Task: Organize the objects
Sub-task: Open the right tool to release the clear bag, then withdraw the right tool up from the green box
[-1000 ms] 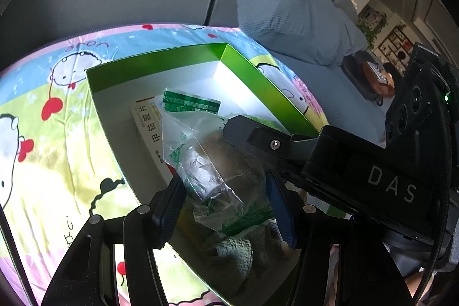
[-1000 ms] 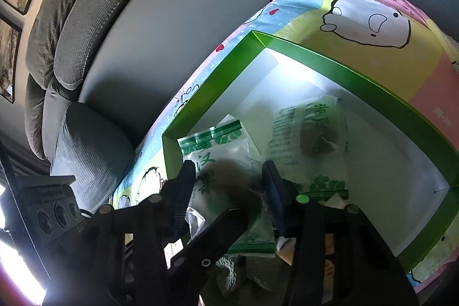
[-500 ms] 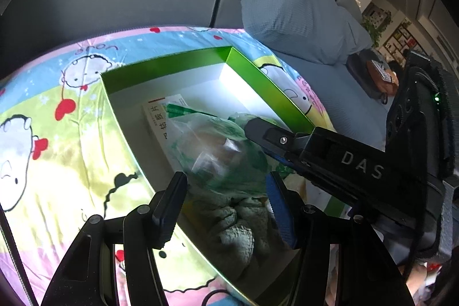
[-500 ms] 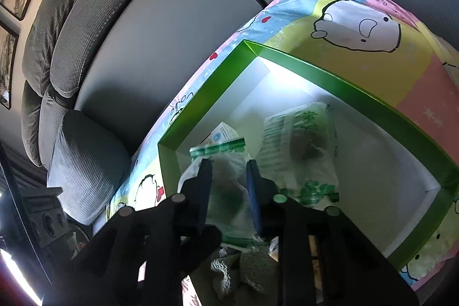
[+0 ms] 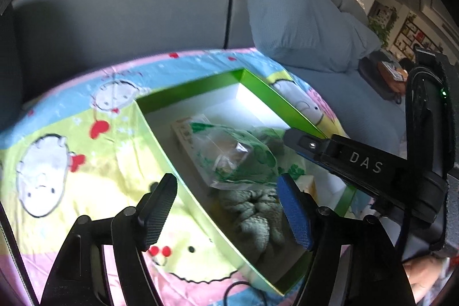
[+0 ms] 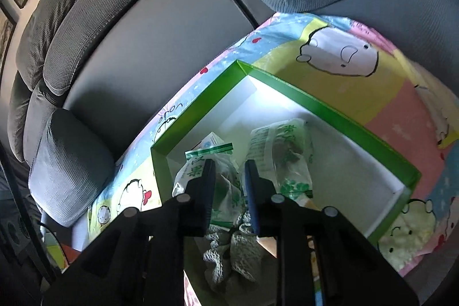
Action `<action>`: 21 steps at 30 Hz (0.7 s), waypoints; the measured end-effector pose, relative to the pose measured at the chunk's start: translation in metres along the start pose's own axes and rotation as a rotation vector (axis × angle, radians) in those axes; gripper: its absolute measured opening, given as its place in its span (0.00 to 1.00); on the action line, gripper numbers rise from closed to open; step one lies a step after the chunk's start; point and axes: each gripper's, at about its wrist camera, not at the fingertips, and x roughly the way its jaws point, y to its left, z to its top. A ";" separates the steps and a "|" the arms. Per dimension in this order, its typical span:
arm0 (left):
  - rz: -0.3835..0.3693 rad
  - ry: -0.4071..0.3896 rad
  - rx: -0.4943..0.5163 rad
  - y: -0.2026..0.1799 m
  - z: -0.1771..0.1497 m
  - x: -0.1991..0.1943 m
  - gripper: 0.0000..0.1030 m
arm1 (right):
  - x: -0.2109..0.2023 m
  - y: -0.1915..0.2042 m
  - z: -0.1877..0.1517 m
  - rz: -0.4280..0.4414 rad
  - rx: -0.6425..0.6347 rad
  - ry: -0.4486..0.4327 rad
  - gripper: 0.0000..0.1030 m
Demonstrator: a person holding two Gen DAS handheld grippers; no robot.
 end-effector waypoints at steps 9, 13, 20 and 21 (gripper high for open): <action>0.052 -0.096 0.062 -0.004 -0.003 -0.027 0.72 | -0.019 0.006 -0.003 -0.089 -0.040 -0.066 0.42; 0.039 -0.103 0.060 -0.003 -0.004 -0.030 0.72 | -0.025 0.008 -0.003 -0.120 -0.051 -0.088 0.49; 0.035 -0.100 0.061 -0.002 -0.006 -0.035 0.72 | -0.035 0.013 -0.007 -0.170 -0.063 -0.110 0.74; 0.031 -0.100 0.060 -0.002 -0.006 -0.037 0.72 | -0.037 0.014 -0.007 -0.177 -0.063 -0.115 0.74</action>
